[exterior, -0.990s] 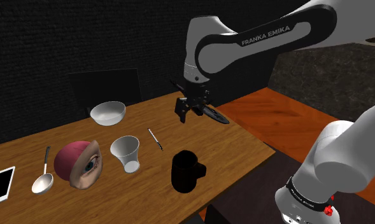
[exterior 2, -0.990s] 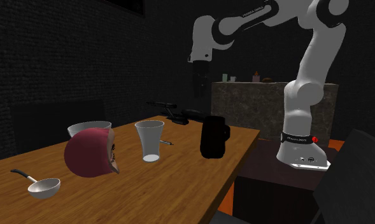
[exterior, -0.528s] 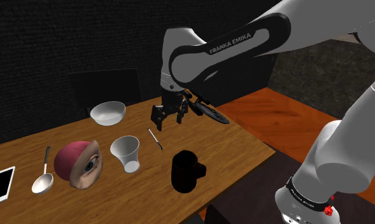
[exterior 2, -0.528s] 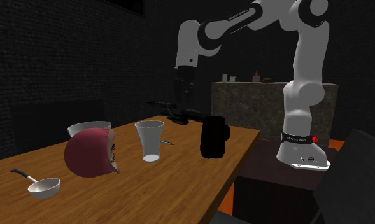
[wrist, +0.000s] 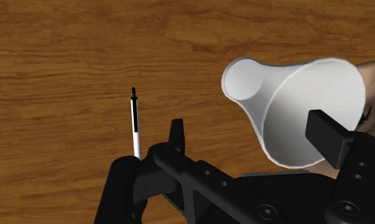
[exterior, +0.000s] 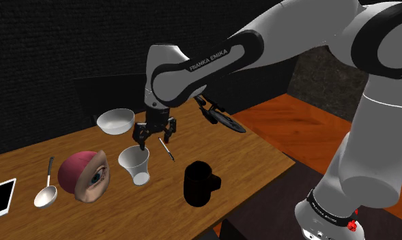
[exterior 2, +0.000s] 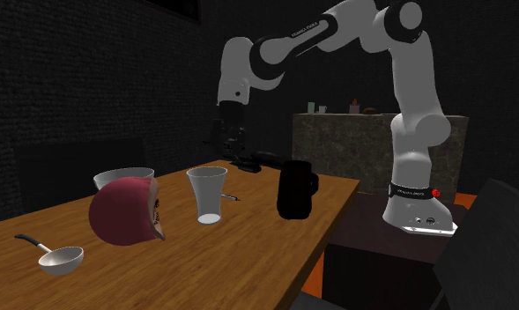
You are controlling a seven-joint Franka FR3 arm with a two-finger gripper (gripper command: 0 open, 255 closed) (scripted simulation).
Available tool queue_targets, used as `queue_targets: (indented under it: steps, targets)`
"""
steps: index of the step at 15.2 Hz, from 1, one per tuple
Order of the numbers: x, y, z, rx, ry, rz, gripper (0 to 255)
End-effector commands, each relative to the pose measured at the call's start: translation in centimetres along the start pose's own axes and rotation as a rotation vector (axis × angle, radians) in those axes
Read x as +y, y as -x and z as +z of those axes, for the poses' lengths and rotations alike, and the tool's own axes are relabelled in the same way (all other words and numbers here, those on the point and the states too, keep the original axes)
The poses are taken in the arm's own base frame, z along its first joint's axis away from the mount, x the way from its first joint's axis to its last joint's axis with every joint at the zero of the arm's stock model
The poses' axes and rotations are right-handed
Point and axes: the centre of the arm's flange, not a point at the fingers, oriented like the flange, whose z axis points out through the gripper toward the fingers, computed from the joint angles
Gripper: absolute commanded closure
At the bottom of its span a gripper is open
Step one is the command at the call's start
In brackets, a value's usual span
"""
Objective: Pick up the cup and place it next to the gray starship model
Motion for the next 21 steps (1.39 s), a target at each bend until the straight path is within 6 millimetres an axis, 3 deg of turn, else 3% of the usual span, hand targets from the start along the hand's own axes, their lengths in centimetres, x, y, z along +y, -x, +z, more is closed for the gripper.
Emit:
queue_targets:
  steps: [1, 9, 16, 17, 21]
  targets:
    - [-1.7, -1.2, 1.0, -0.002, -0.021, 0.004, 0]
    - [-1.8, -1.2, 5.0, -0.002, -0.021, 0.004, 0]
    - [-1.8, -1.2, 5.0, -0.002, -0.021, 0.004, 0]
    - [-1.8, -1.2, 5.0, -0.002, -0.021, 0.004, 255]
    - [-1.8, -1.2, 5.0, -0.002, -0.021, 0.004, 255]
